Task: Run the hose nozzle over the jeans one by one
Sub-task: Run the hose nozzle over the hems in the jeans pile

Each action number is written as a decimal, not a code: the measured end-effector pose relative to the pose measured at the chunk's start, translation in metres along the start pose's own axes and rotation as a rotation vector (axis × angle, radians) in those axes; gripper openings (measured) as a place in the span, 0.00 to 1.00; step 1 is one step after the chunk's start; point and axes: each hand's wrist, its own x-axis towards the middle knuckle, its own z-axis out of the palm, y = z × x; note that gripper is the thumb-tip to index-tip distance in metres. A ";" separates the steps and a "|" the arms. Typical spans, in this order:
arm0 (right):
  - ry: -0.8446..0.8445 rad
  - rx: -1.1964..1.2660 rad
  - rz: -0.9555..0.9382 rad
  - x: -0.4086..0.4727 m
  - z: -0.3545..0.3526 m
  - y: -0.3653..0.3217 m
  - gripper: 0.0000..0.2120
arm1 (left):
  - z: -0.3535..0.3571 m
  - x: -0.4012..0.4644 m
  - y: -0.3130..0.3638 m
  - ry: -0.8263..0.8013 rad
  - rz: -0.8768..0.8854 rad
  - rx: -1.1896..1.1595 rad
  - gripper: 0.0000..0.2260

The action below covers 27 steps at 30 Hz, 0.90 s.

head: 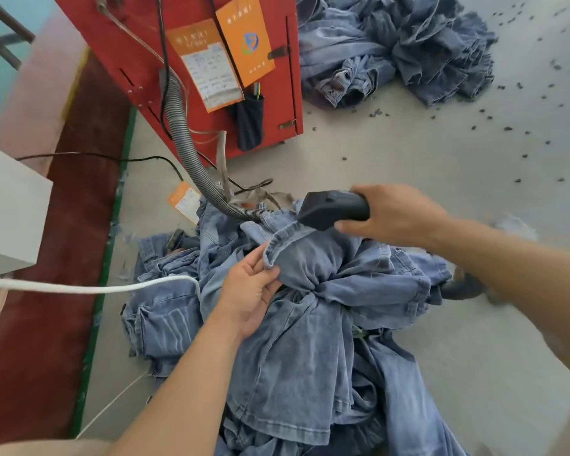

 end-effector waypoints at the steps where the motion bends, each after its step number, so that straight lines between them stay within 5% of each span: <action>1: -0.018 0.016 -0.017 -0.007 -0.007 0.004 0.11 | 0.002 -0.001 0.001 -0.009 0.002 0.008 0.22; 7: -0.119 -0.088 -0.118 -0.037 0.005 -0.012 0.13 | 0.018 -0.012 -0.009 -0.191 0.074 0.187 0.21; 12: 0.118 0.024 -0.147 -0.015 0.011 -0.036 0.12 | 0.021 -0.015 -0.013 -0.152 0.077 0.252 0.23; 18: -0.063 0.000 -0.083 -0.044 -0.001 -0.009 0.09 | 0.014 -0.012 -0.002 -0.145 0.133 0.315 0.26; 23: 0.034 -0.069 -0.180 -0.029 0.019 -0.027 0.12 | 0.024 -0.014 -0.014 -0.160 0.126 0.320 0.17; 27: 0.123 0.022 -0.091 -0.037 -0.001 -0.009 0.11 | 0.020 -0.007 -0.009 -0.143 0.087 0.227 0.24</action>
